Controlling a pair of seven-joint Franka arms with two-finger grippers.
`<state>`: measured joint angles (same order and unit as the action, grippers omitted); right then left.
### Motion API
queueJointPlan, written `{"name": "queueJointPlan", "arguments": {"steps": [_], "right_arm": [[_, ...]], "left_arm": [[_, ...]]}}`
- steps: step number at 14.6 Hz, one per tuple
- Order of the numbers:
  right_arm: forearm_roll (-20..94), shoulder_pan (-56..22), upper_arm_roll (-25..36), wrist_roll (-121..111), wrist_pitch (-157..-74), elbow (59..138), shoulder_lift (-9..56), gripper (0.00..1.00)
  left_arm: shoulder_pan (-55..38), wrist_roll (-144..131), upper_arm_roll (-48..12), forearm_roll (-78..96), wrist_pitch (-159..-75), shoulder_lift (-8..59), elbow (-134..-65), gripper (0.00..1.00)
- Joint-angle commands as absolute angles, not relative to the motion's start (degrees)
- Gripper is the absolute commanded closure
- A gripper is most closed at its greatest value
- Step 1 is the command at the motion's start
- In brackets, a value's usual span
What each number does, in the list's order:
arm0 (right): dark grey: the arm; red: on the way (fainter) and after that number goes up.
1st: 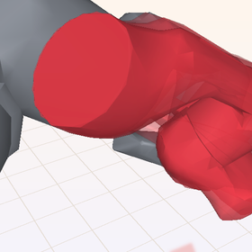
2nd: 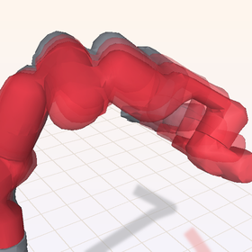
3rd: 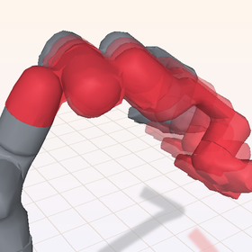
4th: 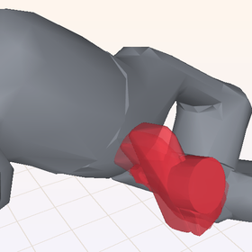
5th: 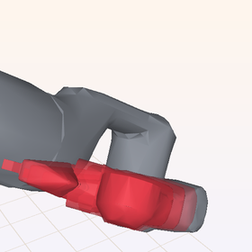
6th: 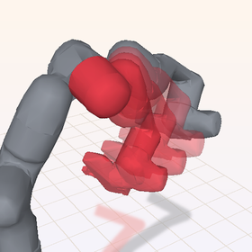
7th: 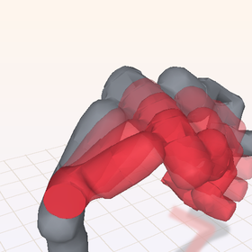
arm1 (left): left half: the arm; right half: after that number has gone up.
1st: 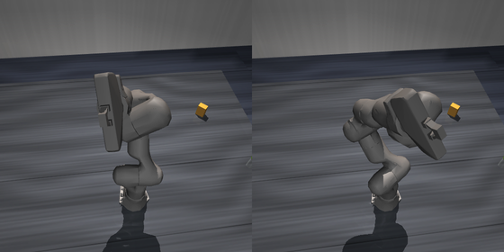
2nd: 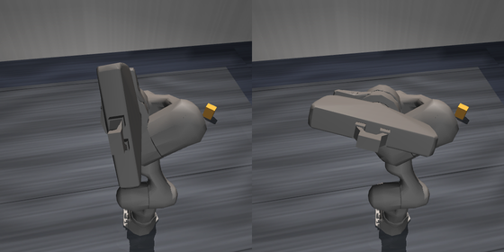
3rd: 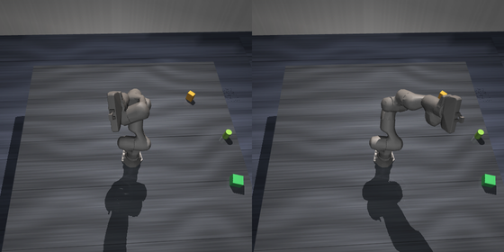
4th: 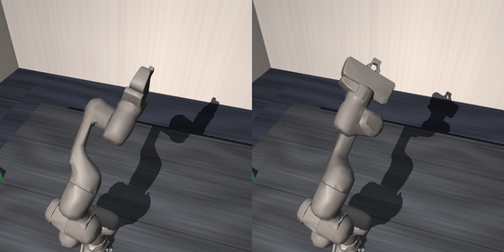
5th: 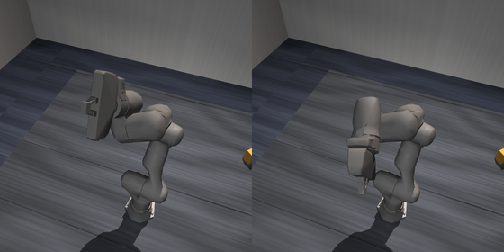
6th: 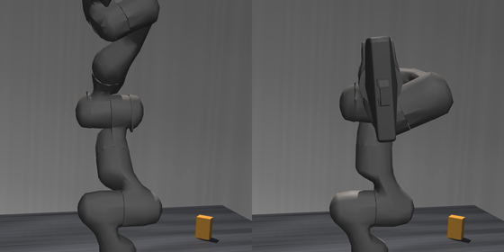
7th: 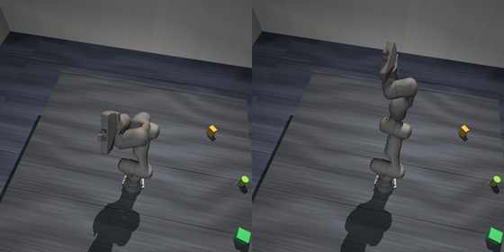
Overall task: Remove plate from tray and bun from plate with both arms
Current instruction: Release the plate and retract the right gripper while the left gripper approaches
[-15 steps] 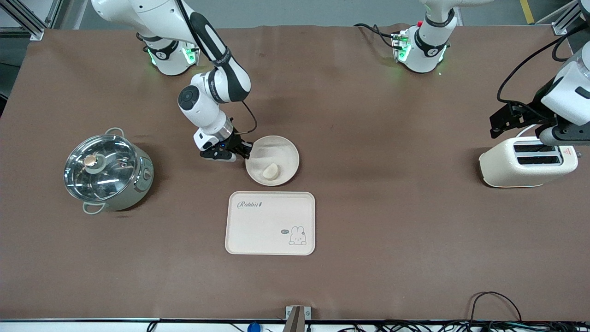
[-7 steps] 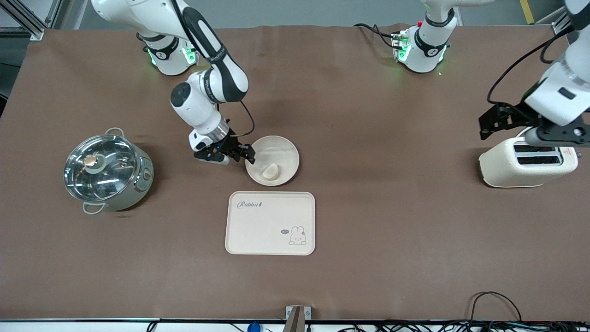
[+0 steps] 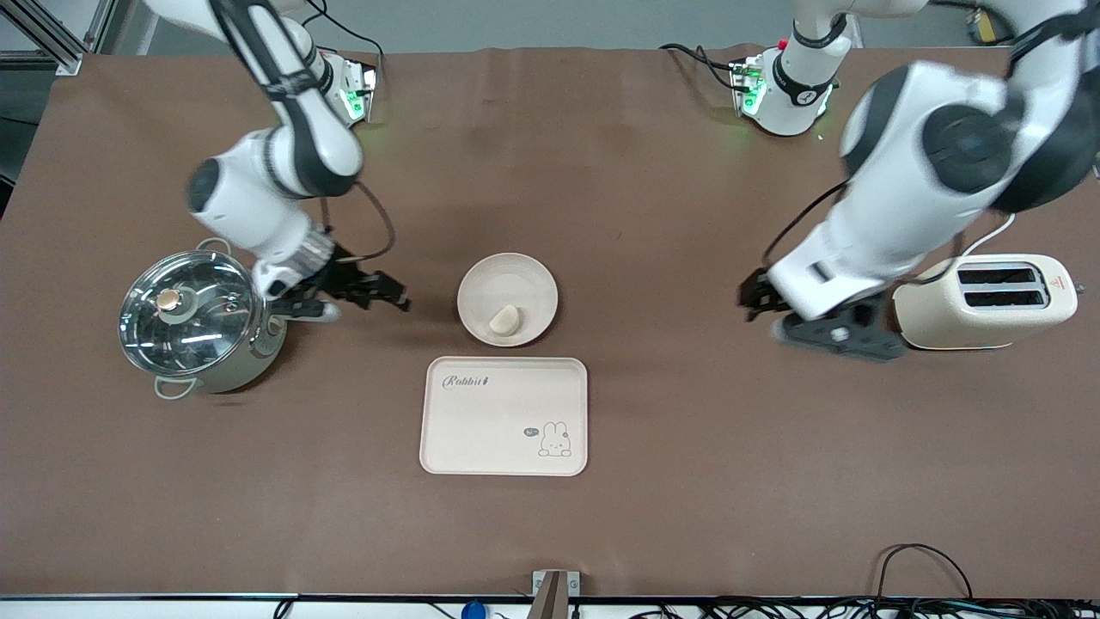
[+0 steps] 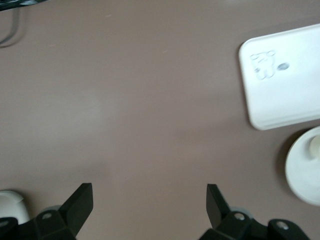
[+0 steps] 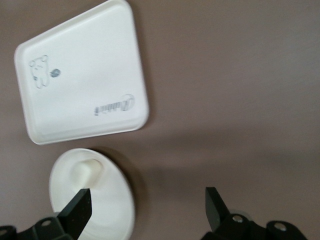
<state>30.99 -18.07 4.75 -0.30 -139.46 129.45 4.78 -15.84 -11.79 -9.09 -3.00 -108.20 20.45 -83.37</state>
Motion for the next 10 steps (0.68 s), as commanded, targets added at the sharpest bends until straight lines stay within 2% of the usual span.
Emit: {"name": "queueJointPlan", "arguments": {"steps": [1, 3, 5, 7, 10], "right_arm": [[20.2, -9.2, 4.1, -1.0, -120.1, 119.7, 1.0, 0.00], [11.1, -6.0, 4.0, -0.5, -109.3, 111.1, 0.1, 0.00], [8.2, -3.9, 4.2, -0.4, -100.2, 103.5, -0.5, 0.00], [4.9, -2.7, 4.8, -0.7, -94.9, 98.5, -0.6, 0.00], [0.7, -2.7, 6.9, -2.7, -88.6, 92.8, -0.9, 0.00]], "left_arm": [[-19.8, -16.0, -9.0, -3.8, -112.7, 24.6, -82.0, 0.00], [-22.9, -17.5, -9.0, -3.8, -115.9, 27.0, -82.0, 0.00], [-26.7, -17.9, -9.0, -3.6, -121.0, 29.9, -81.9, 0.00], [-30.1, -22.0, -8.9, -3.9, -126.1, 32.4, -81.9, 0.00], [-34.9, -24.9, -8.9, -4.0, -128.7, 34.9, -81.9, 0.01]]}}
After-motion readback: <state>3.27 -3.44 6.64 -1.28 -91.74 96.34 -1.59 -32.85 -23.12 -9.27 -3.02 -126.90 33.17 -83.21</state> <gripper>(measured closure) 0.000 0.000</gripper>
